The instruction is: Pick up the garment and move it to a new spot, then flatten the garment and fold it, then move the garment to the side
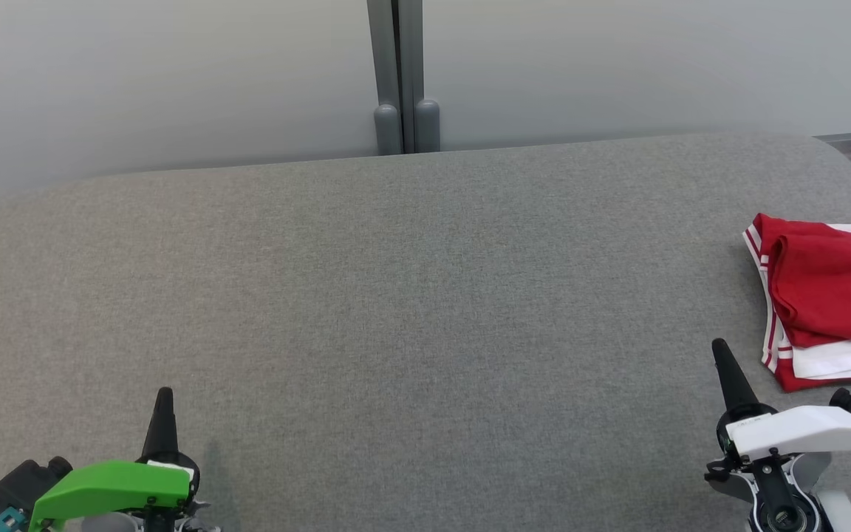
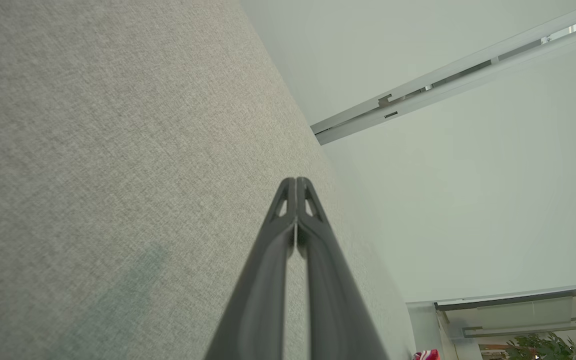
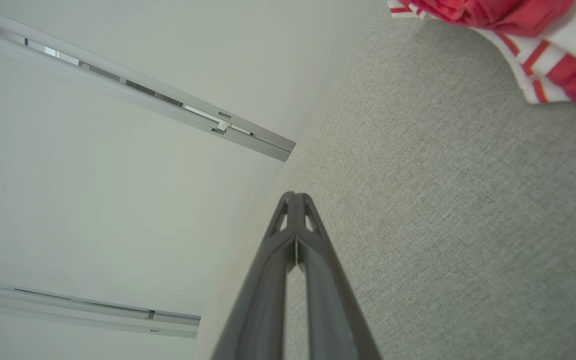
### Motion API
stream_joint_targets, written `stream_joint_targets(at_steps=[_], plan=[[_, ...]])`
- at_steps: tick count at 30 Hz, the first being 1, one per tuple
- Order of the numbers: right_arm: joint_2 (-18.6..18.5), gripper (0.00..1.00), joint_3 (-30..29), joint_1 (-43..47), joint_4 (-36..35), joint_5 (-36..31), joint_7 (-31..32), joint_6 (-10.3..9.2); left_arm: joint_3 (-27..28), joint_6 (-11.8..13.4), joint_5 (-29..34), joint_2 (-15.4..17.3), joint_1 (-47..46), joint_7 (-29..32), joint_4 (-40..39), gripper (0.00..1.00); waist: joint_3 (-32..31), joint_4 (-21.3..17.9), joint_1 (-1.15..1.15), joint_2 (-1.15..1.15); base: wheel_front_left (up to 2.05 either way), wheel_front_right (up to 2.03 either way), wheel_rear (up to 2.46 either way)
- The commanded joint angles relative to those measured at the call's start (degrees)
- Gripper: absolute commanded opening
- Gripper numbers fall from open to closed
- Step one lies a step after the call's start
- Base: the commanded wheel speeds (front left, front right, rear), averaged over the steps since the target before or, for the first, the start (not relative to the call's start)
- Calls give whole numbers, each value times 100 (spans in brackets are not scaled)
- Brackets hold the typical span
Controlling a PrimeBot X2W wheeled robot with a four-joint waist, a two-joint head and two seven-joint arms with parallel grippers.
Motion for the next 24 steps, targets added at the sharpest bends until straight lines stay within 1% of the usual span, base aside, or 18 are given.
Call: stream_joint_targets(at_steps=[1,24], plan=[[-37,0,-27,-3,-94,166,49,-4,38,-41,-173,41,-146,47,-79,0,0,-4,0,0,0,0,0],[-46,0,-111,44,-276,1326,356,-5,161,-133,-1322,49,-263,354,-179,0,2,-63,0,0,0,0,0]])
